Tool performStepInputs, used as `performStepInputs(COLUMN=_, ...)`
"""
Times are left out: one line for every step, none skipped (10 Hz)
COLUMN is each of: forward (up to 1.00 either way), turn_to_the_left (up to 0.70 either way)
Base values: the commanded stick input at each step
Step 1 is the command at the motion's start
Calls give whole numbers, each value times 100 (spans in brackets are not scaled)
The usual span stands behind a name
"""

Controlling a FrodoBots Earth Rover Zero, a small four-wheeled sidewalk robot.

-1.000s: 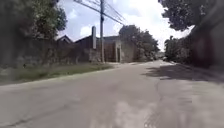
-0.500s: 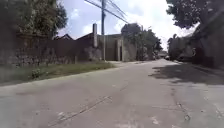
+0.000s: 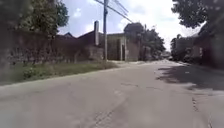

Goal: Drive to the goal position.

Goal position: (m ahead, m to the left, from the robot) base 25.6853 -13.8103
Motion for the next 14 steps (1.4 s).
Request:
performStepInputs(forward=100, turn_to_the_left=0)
performStepInputs(forward=100, turn_to_the_left=0)
performStepInputs(forward=100, turn_to_the_left=-5)
performStepInputs(forward=100, turn_to_the_left=-32)
performStepInputs(forward=100, turn_to_the_left=-40)
performStepInputs(forward=100, turn_to_the_left=-40)
performStepInputs(forward=100, turn_to_the_left=-40)
performStepInputs(forward=100, turn_to_the_left=-40)
performStepInputs(forward=100, turn_to_the_left=-40)
performStepInputs(forward=100, turn_to_the_left=-25)
performStepInputs(forward=100, turn_to_the_left=-2)
performStepInputs(forward=100, turn_to_the_left=0)
performStepInputs(forward=100, turn_to_the_left=0)
performStepInputs(forward=100, turn_to_the_left=0)
